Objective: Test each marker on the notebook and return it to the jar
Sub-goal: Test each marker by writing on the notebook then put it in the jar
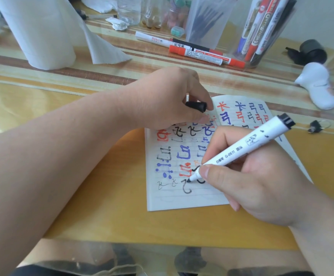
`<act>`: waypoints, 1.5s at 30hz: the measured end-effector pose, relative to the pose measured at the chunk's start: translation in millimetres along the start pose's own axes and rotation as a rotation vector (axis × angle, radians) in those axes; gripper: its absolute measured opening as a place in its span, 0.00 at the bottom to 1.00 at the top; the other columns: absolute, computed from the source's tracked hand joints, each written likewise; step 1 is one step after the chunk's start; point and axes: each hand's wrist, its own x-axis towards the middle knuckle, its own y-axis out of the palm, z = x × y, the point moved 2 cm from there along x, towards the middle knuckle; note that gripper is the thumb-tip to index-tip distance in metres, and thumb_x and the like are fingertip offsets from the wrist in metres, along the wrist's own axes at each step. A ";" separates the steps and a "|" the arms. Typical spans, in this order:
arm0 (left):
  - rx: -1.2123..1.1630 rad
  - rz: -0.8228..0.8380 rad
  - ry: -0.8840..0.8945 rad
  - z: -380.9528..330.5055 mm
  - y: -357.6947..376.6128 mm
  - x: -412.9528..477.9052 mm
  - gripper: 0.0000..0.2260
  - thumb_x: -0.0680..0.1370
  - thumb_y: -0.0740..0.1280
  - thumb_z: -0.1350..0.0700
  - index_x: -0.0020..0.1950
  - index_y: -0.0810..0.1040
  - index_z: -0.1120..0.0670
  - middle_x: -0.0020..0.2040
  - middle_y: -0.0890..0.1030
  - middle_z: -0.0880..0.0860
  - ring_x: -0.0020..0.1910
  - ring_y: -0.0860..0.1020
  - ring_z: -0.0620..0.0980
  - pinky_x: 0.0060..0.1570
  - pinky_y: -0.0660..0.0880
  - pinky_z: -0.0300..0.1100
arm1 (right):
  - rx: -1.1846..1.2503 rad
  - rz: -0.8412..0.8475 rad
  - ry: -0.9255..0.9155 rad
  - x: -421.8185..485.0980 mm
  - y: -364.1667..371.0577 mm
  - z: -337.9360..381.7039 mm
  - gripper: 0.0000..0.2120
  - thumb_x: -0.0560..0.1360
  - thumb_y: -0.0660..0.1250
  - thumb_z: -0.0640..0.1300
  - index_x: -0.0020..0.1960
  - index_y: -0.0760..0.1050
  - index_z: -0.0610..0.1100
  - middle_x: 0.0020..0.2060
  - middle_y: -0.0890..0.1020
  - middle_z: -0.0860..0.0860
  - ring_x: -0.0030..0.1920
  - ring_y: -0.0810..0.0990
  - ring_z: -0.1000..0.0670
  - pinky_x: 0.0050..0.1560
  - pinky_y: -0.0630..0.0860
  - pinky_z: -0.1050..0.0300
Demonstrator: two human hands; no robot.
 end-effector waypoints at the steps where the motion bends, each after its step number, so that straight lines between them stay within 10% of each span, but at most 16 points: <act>1: 0.007 0.005 -0.005 -0.3 0.1 -0.1 0.12 0.77 0.73 0.46 0.60 0.83 0.37 0.50 0.76 0.42 0.43 0.75 0.40 0.46 0.73 0.38 | -0.001 -0.004 -0.002 0.0 0.4 0.3 0.07 0.69 0.72 0.43 0.38 0.74 0.43 0.19 0.71 0.53 0.21 0.68 0.57 0.24 0.65 0.62; 8: 0.063 -0.021 -0.027 3.1 1.5 1.9 0.16 0.74 0.75 0.43 0.62 0.83 0.41 0.47 0.78 0.39 0.40 0.73 0.36 0.39 0.65 0.26 | -0.112 -0.011 0.017 4.2 -1.7 -3.2 0.13 0.71 0.80 0.39 0.44 0.79 0.53 0.39 0.84 0.58 0.42 0.84 0.57 0.48 0.81 0.58; 15: -0.011 -0.113 -0.070 6.8 1.1 2.0 0.16 0.68 0.81 0.43 0.43 0.76 0.44 0.36 0.78 0.39 0.39 0.76 0.34 0.36 0.69 0.23 | -0.281 -0.020 -0.033 10.0 -2.2 -4.3 0.13 0.71 0.79 0.41 0.38 0.76 0.53 0.29 0.79 0.60 0.32 0.80 0.56 0.36 0.79 0.58; 18: -0.025 -0.091 -0.067 6.6 2.3 2.3 0.10 0.69 0.79 0.43 0.41 0.80 0.42 0.35 0.78 0.29 0.40 0.74 0.26 0.33 0.67 0.22 | -0.055 -0.037 -0.031 12.2 -6.5 -6.3 0.09 0.67 0.75 0.40 0.35 0.74 0.45 0.24 0.72 0.46 0.23 0.69 0.51 0.25 0.67 0.58; 27: -0.120 -0.116 0.001 4.9 3.2 1.3 0.09 0.79 0.68 0.43 0.57 0.84 0.39 0.39 0.76 0.32 0.41 0.77 0.35 0.38 0.67 0.28 | -0.008 -0.149 -0.270 43.5 -76.1 39.6 0.08 0.69 0.74 0.45 0.47 0.84 0.43 0.26 0.75 0.45 0.24 0.68 0.48 0.26 0.63 0.61; 35: -0.166 -0.146 -0.062 8.4 3.0 0.3 0.07 0.78 0.69 0.45 0.48 0.75 0.31 0.49 0.72 0.20 0.47 0.75 0.27 0.38 0.69 0.20 | 0.576 -0.376 -0.155 83.2 -80.7 0.8 0.05 0.72 0.61 0.34 0.38 0.72 0.39 0.23 0.65 0.48 0.26 0.60 0.52 0.25 0.53 0.64; 45: -0.127 -0.177 -0.053 2.8 2.5 0.9 0.12 0.77 0.69 0.45 0.44 0.72 0.26 0.47 0.74 0.20 0.45 0.76 0.31 0.36 0.69 0.30 | 0.440 -0.331 -0.155 82.2 -74.2 -20.2 0.04 0.70 0.66 0.36 0.37 0.76 0.42 0.26 0.68 0.44 0.25 0.64 0.49 0.24 0.60 0.63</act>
